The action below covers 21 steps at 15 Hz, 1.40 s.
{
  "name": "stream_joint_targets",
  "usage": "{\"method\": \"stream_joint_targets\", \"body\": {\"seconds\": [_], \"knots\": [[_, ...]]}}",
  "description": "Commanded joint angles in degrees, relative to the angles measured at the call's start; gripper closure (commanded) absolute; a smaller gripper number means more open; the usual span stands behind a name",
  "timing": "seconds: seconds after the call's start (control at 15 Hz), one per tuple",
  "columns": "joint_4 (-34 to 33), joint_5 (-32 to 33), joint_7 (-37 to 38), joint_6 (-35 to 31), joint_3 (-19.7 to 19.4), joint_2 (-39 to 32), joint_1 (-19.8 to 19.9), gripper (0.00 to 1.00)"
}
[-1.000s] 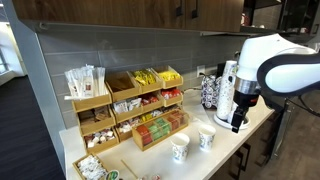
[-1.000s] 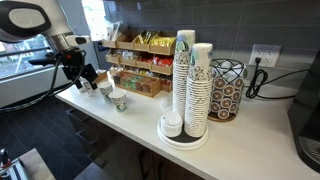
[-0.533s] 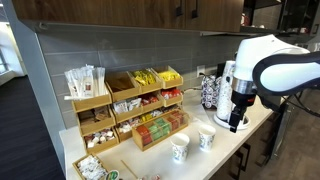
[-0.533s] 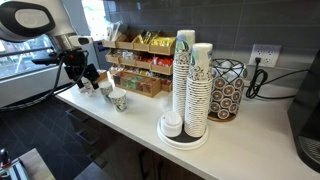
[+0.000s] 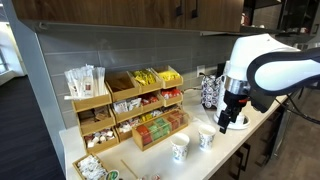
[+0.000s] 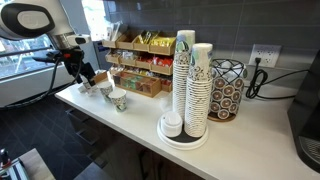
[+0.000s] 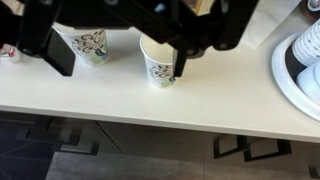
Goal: Stack up the cups on the counter and turn them upside down
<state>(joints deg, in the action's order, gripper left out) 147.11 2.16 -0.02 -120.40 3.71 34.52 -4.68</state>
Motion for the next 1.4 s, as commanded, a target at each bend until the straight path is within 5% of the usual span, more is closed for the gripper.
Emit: {"method": "stream_joint_targets", "body": {"seconds": [0.0, 0.6, 1.33], "knots": [[-2.74, -3.81, 11.96, -2.36, 4.01, -4.98, 0.68, 0.0], [-6.67, -7.93, 38.55, -8.08, 9.95, -13.42, 1.49, 0.0], [-7.31, -6.88, 36.55, -5.88, 9.28, -15.93, 0.72, 0.0]]}}
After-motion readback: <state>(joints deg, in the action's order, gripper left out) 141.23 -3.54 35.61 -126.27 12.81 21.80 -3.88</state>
